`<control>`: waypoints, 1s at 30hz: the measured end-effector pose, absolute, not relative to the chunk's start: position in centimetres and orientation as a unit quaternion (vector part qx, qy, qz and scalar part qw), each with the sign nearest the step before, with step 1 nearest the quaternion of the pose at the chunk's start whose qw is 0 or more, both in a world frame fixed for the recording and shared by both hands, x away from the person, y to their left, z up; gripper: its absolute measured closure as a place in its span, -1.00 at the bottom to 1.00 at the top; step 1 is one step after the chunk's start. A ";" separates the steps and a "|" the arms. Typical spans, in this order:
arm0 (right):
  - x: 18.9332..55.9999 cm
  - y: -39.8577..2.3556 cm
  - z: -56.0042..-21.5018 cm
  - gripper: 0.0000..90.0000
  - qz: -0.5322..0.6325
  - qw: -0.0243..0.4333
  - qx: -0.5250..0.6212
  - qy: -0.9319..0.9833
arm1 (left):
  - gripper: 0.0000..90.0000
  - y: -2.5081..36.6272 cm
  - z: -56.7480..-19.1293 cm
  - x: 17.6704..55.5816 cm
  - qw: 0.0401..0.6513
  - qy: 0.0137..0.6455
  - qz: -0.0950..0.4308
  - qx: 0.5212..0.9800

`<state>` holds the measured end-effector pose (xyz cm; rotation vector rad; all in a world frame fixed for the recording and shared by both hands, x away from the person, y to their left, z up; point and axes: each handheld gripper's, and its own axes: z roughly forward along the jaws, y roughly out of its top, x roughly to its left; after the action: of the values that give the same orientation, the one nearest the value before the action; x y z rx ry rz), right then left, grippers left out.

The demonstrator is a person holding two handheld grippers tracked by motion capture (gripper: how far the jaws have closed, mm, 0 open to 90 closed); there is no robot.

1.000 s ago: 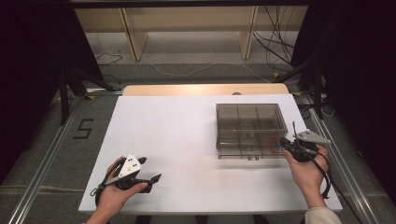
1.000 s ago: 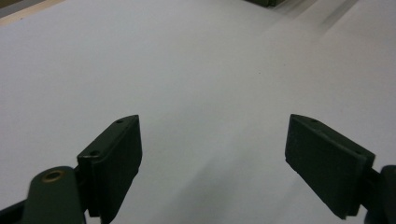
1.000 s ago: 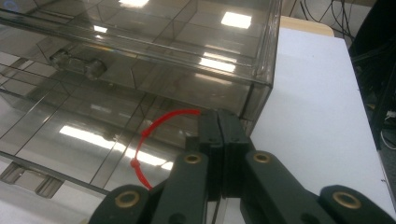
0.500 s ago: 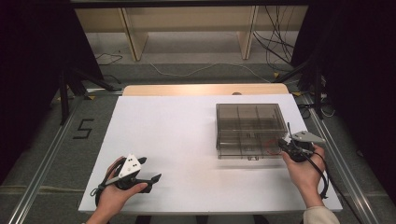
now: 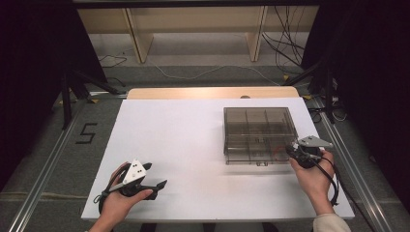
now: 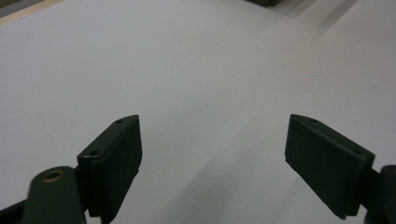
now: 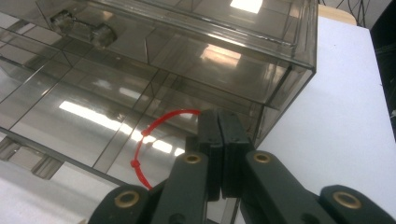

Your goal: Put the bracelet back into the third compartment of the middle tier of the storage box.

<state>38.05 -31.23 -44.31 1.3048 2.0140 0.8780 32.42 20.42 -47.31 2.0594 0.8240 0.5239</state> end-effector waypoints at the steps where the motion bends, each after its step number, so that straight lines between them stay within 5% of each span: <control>1: 38.1 -31.2 -44.3 0.99 0.327 0.289 0.488 0.756 | -0.58 20.4 -47.3 32.4 0.418 0.328 0.209 0.821; 30: 38.3 -31.0 -44.9 0.98 0.302 0.291 0.470 0.777 | -0.58 20.4 -47.3 32.4 0.418 0.328 0.208 0.821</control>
<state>38.34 -31.01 -44.86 1.2546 2.0708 0.8044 32.43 20.38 -47.32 2.0598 0.8226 0.5220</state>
